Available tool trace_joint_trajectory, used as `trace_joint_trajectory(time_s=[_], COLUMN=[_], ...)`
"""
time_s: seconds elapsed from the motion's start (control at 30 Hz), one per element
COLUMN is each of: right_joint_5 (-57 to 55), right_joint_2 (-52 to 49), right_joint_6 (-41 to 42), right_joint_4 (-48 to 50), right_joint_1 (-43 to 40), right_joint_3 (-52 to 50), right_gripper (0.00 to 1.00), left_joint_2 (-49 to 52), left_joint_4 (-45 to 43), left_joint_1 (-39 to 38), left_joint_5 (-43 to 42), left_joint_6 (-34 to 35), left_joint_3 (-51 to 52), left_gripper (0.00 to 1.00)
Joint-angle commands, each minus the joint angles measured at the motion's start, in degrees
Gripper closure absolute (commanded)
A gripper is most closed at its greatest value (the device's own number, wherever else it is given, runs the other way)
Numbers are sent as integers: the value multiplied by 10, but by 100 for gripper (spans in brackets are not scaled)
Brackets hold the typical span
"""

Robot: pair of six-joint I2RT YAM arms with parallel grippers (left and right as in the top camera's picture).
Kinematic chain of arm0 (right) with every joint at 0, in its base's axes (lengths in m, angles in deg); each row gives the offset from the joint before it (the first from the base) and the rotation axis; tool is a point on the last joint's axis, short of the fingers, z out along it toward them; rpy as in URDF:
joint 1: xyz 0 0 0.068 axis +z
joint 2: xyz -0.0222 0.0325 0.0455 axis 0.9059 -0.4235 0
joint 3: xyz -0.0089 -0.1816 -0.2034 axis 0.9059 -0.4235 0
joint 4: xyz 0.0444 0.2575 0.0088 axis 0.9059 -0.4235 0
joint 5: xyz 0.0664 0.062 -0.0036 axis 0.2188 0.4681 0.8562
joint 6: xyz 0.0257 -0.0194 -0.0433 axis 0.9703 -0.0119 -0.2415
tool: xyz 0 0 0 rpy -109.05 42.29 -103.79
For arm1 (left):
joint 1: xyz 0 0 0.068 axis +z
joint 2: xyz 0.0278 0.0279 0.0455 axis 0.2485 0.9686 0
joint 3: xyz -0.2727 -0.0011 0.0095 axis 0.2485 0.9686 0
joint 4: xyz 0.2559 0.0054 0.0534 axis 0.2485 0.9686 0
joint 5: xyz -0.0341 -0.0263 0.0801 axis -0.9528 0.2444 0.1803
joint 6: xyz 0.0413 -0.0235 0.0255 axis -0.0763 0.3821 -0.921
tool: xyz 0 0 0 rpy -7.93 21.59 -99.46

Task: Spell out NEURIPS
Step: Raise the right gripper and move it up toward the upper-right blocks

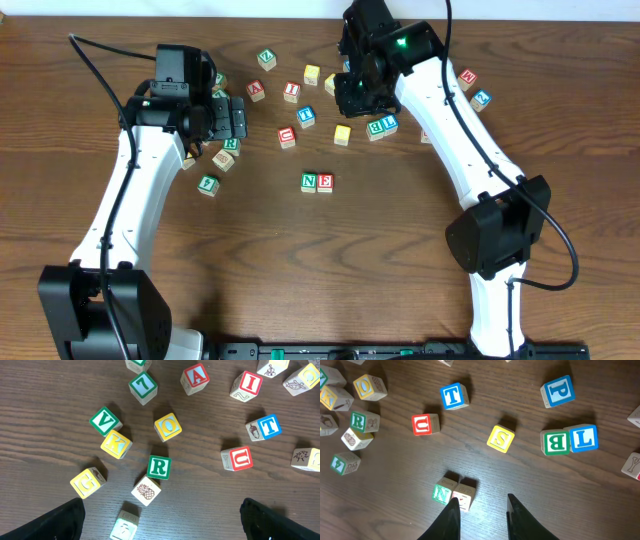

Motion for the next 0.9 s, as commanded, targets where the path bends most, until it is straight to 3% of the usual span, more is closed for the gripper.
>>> trace_joint_trajectory(time_s=[0.0,0.87], right_joint_5=[2,8], right_joint_2=[18,17], right_joint_6=[-10,-9], right_joint_4=[-4,-29], right_joint_1=[-7,-35], right_joint_3=[13,83], right_gripper=[74,60], left_joint_2=[5,5], left_joint_4=[2,2], left_joint_1=[1,1], left_joint_5=[5,5], left_joint_6=[3,3], left_joint_3=[-14,-14], left_gripper=[2,2])
